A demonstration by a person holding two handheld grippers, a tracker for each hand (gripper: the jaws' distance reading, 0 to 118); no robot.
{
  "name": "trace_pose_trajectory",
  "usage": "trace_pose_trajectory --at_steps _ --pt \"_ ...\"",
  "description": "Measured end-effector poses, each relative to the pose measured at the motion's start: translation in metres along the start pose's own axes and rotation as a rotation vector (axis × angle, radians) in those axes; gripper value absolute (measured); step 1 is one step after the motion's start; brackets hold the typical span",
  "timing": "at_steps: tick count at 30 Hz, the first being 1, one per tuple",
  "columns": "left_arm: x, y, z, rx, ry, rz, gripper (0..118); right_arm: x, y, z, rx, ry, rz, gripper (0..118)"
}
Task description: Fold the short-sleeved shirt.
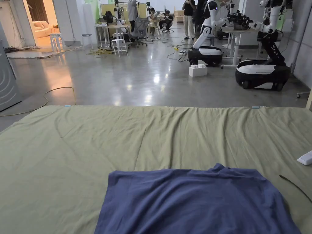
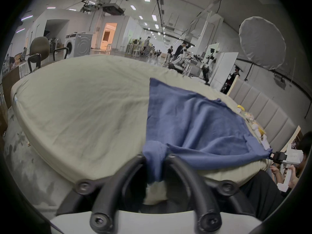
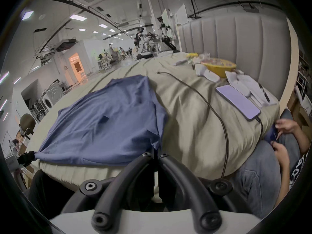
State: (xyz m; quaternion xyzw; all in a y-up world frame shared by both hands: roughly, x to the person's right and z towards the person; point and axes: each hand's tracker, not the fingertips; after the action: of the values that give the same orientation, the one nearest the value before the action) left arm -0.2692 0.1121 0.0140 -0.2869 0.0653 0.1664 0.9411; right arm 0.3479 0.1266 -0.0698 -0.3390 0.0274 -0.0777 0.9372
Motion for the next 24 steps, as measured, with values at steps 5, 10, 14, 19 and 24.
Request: trace_pose_trajectory --at_steps 5,10,14,19,24 --pt "-0.011 -0.005 0.014 -0.017 0.106 -0.017 92 0.01 -0.01 0.005 -0.004 -0.03 -0.011 56" --pt "0.008 0.019 0.067 0.112 0.13 -0.127 92 0.011 -0.006 0.047 0.086 -0.108 0.016 71" --pt "0.048 0.046 0.112 0.234 0.129 -0.221 91 -0.019 0.017 0.103 0.271 -0.104 -0.029 76" --pt "0.102 0.069 0.16 0.359 0.093 -0.221 89 -0.067 0.048 0.148 0.451 -0.003 0.025 78" --pt "0.135 0.08 0.188 0.5 0.115 -0.33 86 -0.106 0.078 0.174 0.55 0.087 0.202 76"
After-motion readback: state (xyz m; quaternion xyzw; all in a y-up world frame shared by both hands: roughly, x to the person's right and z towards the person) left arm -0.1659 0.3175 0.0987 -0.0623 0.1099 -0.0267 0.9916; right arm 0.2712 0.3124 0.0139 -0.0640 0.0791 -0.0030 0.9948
